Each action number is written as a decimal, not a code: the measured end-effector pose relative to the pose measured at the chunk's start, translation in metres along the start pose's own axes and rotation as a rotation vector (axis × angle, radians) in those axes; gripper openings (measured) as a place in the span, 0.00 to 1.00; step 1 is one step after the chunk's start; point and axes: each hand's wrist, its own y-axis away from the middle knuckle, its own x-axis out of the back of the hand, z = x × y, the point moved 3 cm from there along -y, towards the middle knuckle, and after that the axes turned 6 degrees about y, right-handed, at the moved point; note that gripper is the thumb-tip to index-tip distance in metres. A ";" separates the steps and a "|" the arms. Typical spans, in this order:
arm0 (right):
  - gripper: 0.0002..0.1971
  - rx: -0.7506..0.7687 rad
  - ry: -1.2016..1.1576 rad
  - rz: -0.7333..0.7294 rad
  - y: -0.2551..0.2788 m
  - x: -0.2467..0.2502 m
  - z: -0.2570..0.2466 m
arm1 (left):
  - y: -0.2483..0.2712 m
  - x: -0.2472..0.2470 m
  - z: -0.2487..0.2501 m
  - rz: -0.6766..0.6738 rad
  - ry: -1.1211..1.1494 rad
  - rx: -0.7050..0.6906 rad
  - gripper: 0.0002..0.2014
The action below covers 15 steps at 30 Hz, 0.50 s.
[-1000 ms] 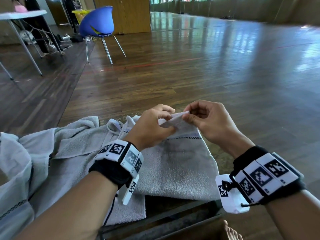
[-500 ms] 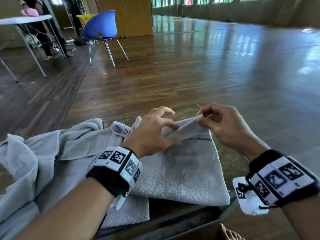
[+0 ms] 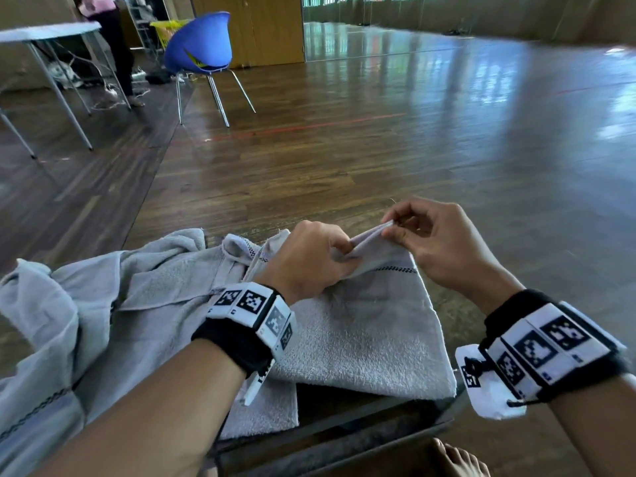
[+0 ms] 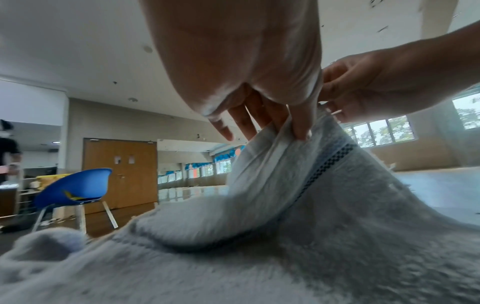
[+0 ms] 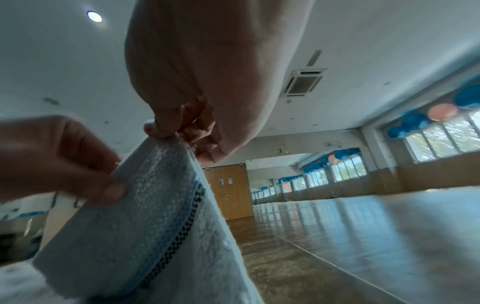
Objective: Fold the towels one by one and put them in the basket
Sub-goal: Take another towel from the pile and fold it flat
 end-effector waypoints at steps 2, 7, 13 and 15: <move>0.06 -0.018 0.014 0.087 -0.003 0.010 0.010 | 0.002 0.006 -0.012 -0.025 -0.054 0.036 0.05; 0.06 -0.184 0.031 0.192 -0.003 0.024 0.046 | 0.012 0.017 -0.036 -0.017 -0.197 0.093 0.07; 0.07 -0.249 0.054 0.255 -0.005 0.030 0.056 | 0.015 0.022 -0.050 0.015 -0.384 0.111 0.08; 0.08 -0.282 0.055 0.290 -0.005 0.033 0.058 | 0.015 0.024 -0.056 0.035 -0.443 0.129 0.07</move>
